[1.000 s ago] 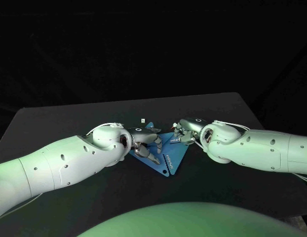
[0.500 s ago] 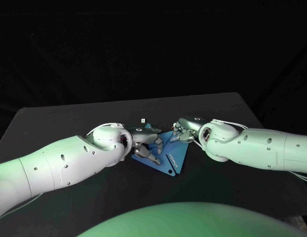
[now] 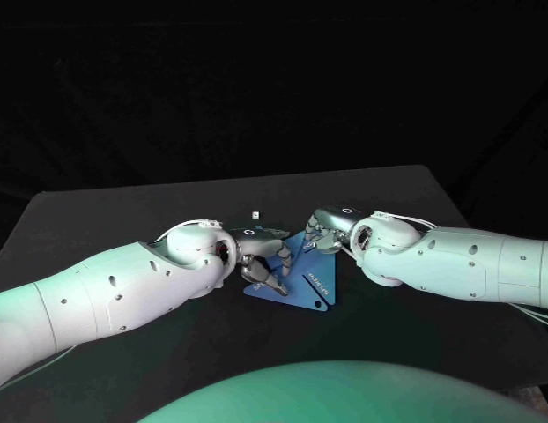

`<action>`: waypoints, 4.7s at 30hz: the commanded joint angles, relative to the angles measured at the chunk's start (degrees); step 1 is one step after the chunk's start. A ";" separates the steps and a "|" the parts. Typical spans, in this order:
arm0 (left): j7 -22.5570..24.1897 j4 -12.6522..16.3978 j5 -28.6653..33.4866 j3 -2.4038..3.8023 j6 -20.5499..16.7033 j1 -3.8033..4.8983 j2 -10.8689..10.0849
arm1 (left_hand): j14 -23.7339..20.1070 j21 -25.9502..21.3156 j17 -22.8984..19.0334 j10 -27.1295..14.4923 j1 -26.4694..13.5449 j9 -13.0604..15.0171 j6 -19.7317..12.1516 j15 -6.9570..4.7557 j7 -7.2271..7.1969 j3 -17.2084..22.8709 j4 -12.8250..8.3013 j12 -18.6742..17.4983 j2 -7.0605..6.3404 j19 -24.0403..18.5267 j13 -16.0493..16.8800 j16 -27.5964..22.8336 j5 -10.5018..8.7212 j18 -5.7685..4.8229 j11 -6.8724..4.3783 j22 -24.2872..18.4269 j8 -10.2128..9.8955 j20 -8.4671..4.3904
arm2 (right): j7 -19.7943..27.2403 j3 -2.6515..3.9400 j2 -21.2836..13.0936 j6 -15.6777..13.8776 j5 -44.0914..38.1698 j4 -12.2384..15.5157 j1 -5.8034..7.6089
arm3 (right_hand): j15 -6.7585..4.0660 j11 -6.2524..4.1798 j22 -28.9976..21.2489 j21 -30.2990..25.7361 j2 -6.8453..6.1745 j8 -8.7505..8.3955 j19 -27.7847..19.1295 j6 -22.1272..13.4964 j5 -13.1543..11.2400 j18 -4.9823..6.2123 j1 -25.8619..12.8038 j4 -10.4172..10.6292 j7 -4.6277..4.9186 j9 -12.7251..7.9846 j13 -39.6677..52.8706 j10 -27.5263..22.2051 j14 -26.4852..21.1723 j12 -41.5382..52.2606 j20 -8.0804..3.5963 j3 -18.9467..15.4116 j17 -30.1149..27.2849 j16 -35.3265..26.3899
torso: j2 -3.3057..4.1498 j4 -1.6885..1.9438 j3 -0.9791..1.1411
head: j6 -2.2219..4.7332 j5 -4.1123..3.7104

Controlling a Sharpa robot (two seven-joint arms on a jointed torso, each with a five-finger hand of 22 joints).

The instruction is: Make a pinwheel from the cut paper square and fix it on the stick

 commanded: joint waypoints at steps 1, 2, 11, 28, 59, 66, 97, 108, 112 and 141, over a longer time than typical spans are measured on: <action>0.15 0.29 0.86 0.02 0.61 0.00 0.10 | -0.04 0.38 -0.07 -0.08 -0.35 0.16 -0.16 0.18 0.06 0.31 -0.02 -0.01 -0.15 -0.17 -0.07 -0.04 -0.31 0.79 0.44 0.05 0.37 0.21 | 0.38 0.01 0.31 0.30 -1.33 -0.36 0.09 | 0.06 0.40 4.38 0.21 0.53 0.39 0.34 -0.46 -0.36 0.45 0.00 0.07 0.02 0.00 15.09 6.08 6.08 0.20 0.14 0.37 15.10 0.23 | 0.00 0.03 -0.02 | 0.00 -0.02; 0.16 0.31 0.92 0.02 0.60 0.00 0.10 | -0.09 0.38 -0.09 -0.17 -0.34 0.41 -0.28 0.21 -0.04 0.36 -0.02 -0.02 -0.14 -0.18 -0.08 -0.05 -0.31 0.77 0.54 0.05 0.66 0.22 | 0.38 0.01 0.41 0.31 -1.37 -0.46 0.12 | 0.06 0.40 4.38 0.21 0.53 0.39 0.34 -0.46 -0.36 0.45 0.00 0.07 0.02 0.00 15.09 6.08 6.08 0.20 0.14 0.37 15.10 0.23 | 0.01 0.02 -0.02 | 0.00 -0.02; 0.16 0.36 1.25 0.02 0.68 -0.01 0.16 | -0.08 0.45 -0.11 -0.52 -0.50 2.92 -0.99 0.42 -0.17 0.71 -0.01 -0.03 -0.32 -0.21 -0.10 -0.05 -0.31 0.55 0.98 0.09 3.65 0.21 | 0.49 0.01 1.16 0.44 -1.60 -0.74 0.25 | 0.06 0.40 4.35 0.14 0.57 0.41 0.31 -0.46 -0.44 0.46 0.04 0.09 0.02 0.01 15.09 6.08 6.08 0.20 0.14 0.36 15.10 0.23 | 0.00 0.02 -0.03 | 0.00 0.03; -0.09 -0.10 1.38 0.02 1.45 -0.01 0.50 | -0.18 0.52 -0.15 -0.98 -0.71 5.61 -1.50 0.60 0.35 0.91 0.02 -0.10 -0.42 -0.25 -0.15 -0.07 -0.31 0.49 1.48 0.13 6.77 0.23 | 0.55 0.01 2.73 0.67 -2.41 -1.98 0.42 | 0.06 0.41 4.38 0.16 0.61 0.43 0.33 -0.49 -0.54 0.45 0.09 0.12 0.02 0.02 15.09 6.08 6.08 0.20 0.14 0.33 15.10 0.23 | 0.01 -0.02 0.01 | 0.00 -0.07; -0.42 -1.24 2.28 0.01 2.93 -0.01 1.00 | -0.22 0.58 -0.17 -1.11 -1.06 8.33 -1.33 0.42 2.59 1.18 0.03 -0.07 -0.25 -0.29 -0.14 -0.07 -0.32 0.46 0.76 0.17 9.75 0.18 | 0.71 0.01 5.75 1.51 -4.13 -4.62 0.69 | 0.06 0.41 4.40 0.18 0.67 0.44 0.34 -0.53 -0.57 0.45 0.18 0.13 0.02 0.03 15.09 6.08 6.08 0.20 0.14 0.33 15.10 0.23 | -0.04 -0.03 0.02 | 0.00 -0.19; -0.56 -1.32 2.45 0.01 3.04 -0.01 0.94 | -0.26 0.58 -0.17 -1.30 -1.14 8.61 -1.37 0.43 2.94 1.16 0.04 -0.10 -0.28 -0.30 -0.16 -0.08 -0.32 0.50 0.74 0.17 10.04 0.19 | 0.93 0.01 6.95 1.45 -4.38 -5.72 0.72 | 0.07 0.41 4.34 0.04 0.67 0.45 0.29 -0.56 -0.58 0.48 0.22 0.13 0.03 0.04 15.09 6.08 6.08 0.20 0.15 0.30 15.10 0.23 | 0.02 0.04 0.00 | 0.00 -0.29; -0.97 -1.17 2.50 0.01 3.34 -0.01 0.78 | -0.28 0.60 -0.18 -1.94 -1.12 9.45 -1.69 0.30 4.59 1.30 0.04 -0.15 -0.29 -0.33 -0.21 -0.07 -0.31 0.61 0.32 0.18 10.88 0.19 | 1.52 0.01 9.34 1.12 -4.86 -7.35 0.83 | 0.08 0.43 4.33 -0.02 0.73 0.45 0.28 -0.68 -0.58 0.48 0.40 0.12 0.05 0.05 15.09 6.08 6.08 0.20 0.15 0.29 15.10 0.23 | -0.03 -0.02 -0.01 | 0.00 -0.23; -0.95 -1.17 2.59 0.01 3.38 -0.01 0.64 | -0.31 0.60 -0.18 -2.32 -1.10 9.54 -1.85 0.27 4.83 1.32 0.04 -0.20 -0.32 -0.33 -0.25 -0.08 -0.31 0.64 0.27 0.18 10.94 0.20 | 3.83 0.14 5.01 -13.67 -0.95 -4.36 1.29 | 0.15 0.51 4.18 -0.53 -1.57 0.75 0.12 -0.96 -0.79 0.57 0.73 -0.56 0.13 0.32 15.09 6.08 6.08 0.20 0.19 -2.19 15.10 0.23 | -0.04 -0.08 0.01 | 0.00 0.01; -0.95 -1.17 2.67 0.01 3.39 -0.01 0.54 | -0.36 0.59 -0.19 -3.13 -1.21 9.47 -2.82 0.41 4.53 1.34 0.05 -0.26 -0.47 -0.36 -0.30 -0.09 -0.31 0.63 0.62 0.17 10.52 0.24 | 6.80 0.36 2.30 -14.22 7.96 -2.46 1.99 | 0.18 0.35 4.03 -1.11 -4.39 1.40 0.03 -1.18 -0.75 0.63 0.60 0.42 -0.15 1.00 15.09 6.08 6.08 0.20 0.30 -9.44 15.10 0.23 | -0.01 -0.08 0.00 | 0.00 0.02; -0.94 -1.10 2.94 -0.01 4.87 -0.08 0.15 | 0.11 0.64 0.03 -2.25 -1.45 -2.17 -4.37 -0.02 1.41 0.38 -0.07 -0.03 1.27 -0.39 -0.14 0.08 -0.27 0.68 0.27 0.21 -3.83 0.16 | 2.34 0.56 1.84 -1.49 27.56 -7.08 3.52 | 0.26 0.16 3.71 -2.20 -7.04 1.66 -0.03 -1.57 -0.85 0.75 2.21 0.80 -0.35 1.51 15.09 6.08 6.08 0.20 0.34 -18.32 15.10 0.23 | 0.05 0.14 -0.06 | 0.00 -0.40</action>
